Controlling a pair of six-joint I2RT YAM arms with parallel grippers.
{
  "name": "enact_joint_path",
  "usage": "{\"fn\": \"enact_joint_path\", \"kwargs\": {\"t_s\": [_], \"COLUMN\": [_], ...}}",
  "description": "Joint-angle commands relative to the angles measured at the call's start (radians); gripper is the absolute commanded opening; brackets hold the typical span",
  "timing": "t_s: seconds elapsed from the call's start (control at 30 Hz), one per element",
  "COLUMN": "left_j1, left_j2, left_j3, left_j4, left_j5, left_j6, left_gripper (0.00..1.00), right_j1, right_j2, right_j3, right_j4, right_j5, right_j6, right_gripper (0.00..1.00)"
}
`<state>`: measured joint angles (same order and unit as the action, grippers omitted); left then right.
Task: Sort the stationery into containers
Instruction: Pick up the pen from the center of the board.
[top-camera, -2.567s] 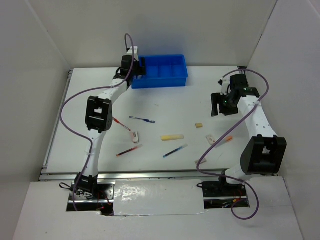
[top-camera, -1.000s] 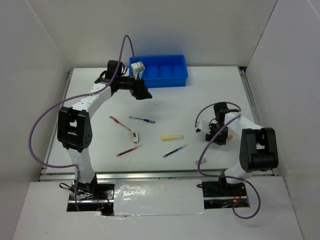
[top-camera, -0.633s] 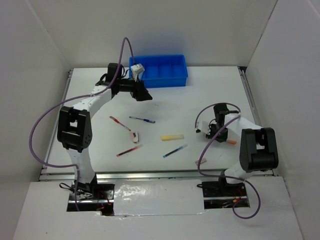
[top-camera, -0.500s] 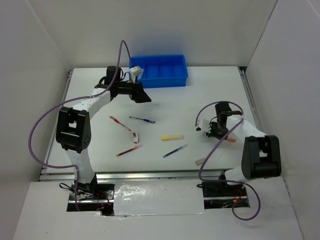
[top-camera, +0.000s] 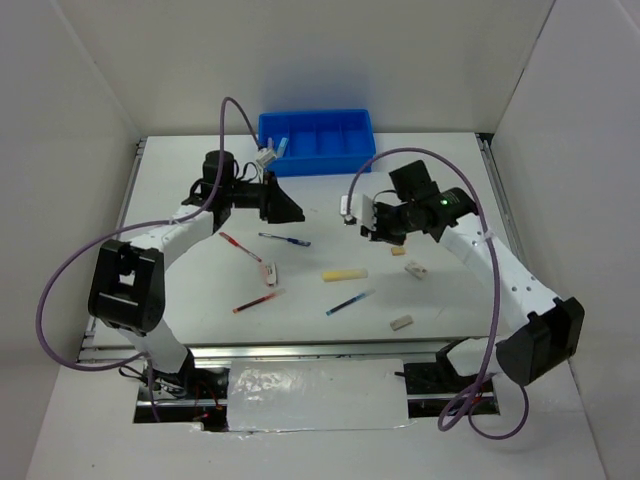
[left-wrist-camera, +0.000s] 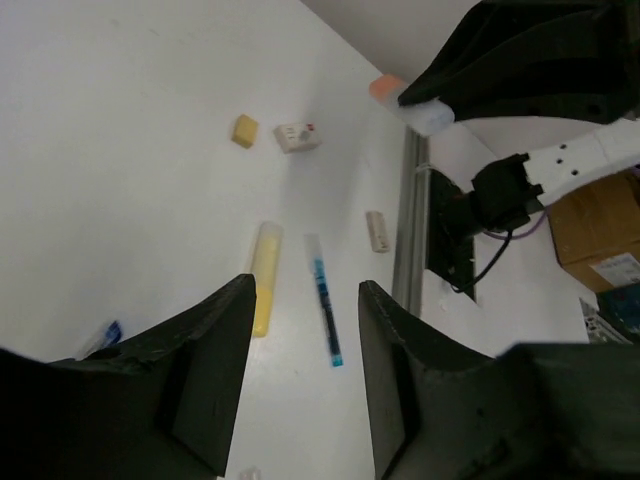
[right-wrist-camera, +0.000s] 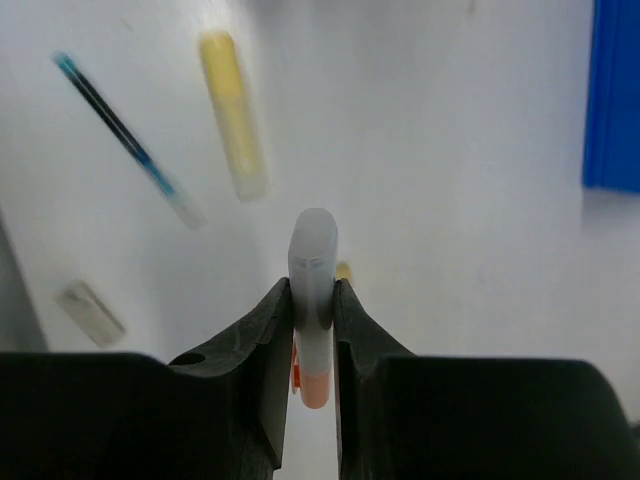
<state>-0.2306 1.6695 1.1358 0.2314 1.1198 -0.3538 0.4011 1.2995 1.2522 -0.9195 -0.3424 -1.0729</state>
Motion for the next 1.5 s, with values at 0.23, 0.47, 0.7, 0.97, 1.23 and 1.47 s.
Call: {"fn": "enact_joint_path", "kwargs": {"t_s": [0.23, 0.47, 0.7, 0.97, 1.23, 1.47], "left_j1": [-0.02, 0.039, -0.123, -0.484, -0.697, -0.743], "left_j2": [-0.123, -0.351, -0.794, -0.933, -0.913, -0.895], "left_j3": [-0.028, -0.096, -0.471, -0.7, -0.786, -0.8], "left_j4": [0.056, -0.371, -0.247, 0.055, 0.213, 0.221], "left_j5": [0.081, -0.073, -0.339, -0.629, -0.667, -0.624], "left_j6": [0.089, 0.725, 1.295, 1.65, 1.826, 1.912], "left_gripper": [0.51, 0.53, 0.65, 0.7, 0.65, 0.63], "right_j1": [0.18, 0.167, 0.125, 0.128, 0.192, 0.232], "right_j2": [0.21, 0.325, 0.474, 0.5, 0.509, 0.498], "right_j3": [0.276, 0.297, 0.335, 0.331, 0.302, 0.303], "right_j4": [-0.223, -0.303, -0.484, -0.524, -0.524, -0.524], "right_j5": [-0.332, -0.502, -0.757, -0.868, -0.938, -0.971], "right_j6": [0.356, 0.52, 0.499, 0.475, 0.458, 0.444], "right_gripper": [0.0, 0.0, 0.0, 0.0, 0.0, 0.0]}}
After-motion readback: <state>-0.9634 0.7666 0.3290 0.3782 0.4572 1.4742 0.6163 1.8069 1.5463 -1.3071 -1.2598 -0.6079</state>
